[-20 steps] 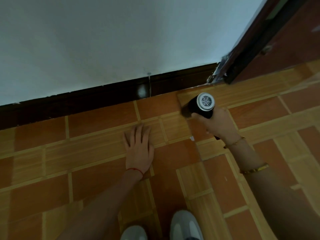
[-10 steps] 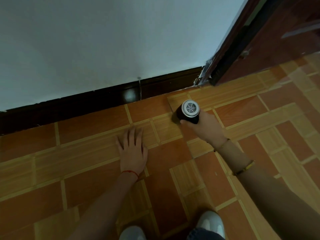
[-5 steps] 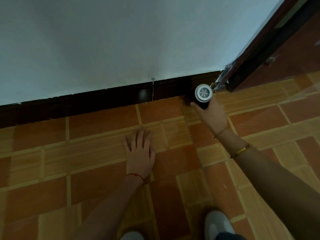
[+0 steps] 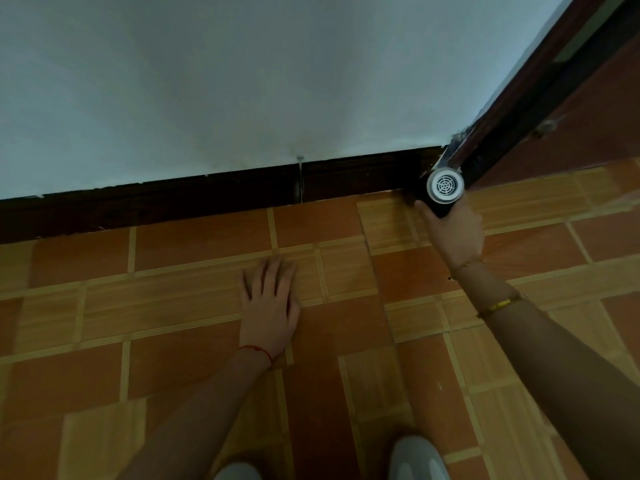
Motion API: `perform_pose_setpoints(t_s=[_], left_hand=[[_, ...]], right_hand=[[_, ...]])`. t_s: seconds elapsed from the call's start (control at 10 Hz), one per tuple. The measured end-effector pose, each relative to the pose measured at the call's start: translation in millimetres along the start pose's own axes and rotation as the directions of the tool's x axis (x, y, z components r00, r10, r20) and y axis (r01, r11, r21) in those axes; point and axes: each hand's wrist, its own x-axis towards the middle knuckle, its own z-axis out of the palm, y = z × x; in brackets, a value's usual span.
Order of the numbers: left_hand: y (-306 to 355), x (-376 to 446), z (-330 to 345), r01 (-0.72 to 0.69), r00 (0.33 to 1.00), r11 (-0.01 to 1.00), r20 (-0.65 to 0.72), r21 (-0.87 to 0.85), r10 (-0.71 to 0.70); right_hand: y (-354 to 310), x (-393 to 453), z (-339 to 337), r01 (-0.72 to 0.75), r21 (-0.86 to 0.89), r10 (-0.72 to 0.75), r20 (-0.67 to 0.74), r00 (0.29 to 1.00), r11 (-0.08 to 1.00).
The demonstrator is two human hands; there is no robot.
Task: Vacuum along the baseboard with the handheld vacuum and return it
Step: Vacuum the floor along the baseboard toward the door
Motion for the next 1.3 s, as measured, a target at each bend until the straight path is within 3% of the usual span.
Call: perform_pose_setpoints(t_s=[0.2, 0.3, 0.5, 0.8, 1.0, 1.1, 1.3], left_hand=[[1.0, 0.0, -0.8, 0.0, 1.0, 1.0, -0.014, -0.017, 0.0], [1.1, -0.5, -0.5, 0.003, 1.0, 1.0, -0.009, 0.0, -0.003], [1.4, -0.1, 0.3, 0.002, 1.0, 1.0, -0.014, -0.011, -0.002], [2.4, -0.1, -0.5, 0.003, 1.0, 1.0, -0.018, 0.013, -0.003], [1.7, 0.2, 0.6, -0.001, 1.0, 1.0, -0.016, 0.005, 0.001], [1.2, 0.4, 1.8, 0.002, 1.0, 1.0, -0.011, 0.013, -0.002], [0.2, 0.3, 2.0, -0.001, 1.0, 1.0, -0.023, 0.01, 0.001]], right_hand=[[-12.0, -1.9, 6.8, 0.166, 0.003, -0.165, 0.123, 0.979, 0.986], [-5.0, 4.5, 2.5, 0.136, 0.068, -0.144, 0.126, 0.982, 0.988], [20.2, 22.6, -21.1, -0.02, -0.019, 0.02, 0.011, 1.0, 1.0], [-0.8, 5.2, 0.0, 0.214, 0.054, -0.221, 0.223, 0.95, 0.975], [18.7, 21.8, -14.3, 0.04, 0.03, -0.041, 0.03, 0.999, 0.999], [23.7, 28.0, -21.1, -0.054, 0.0, 0.054, -0.001, 0.999, 0.999], [12.0, 11.4, -12.4, 0.073, 0.066, -0.08, 0.103, 0.991, 0.995]])
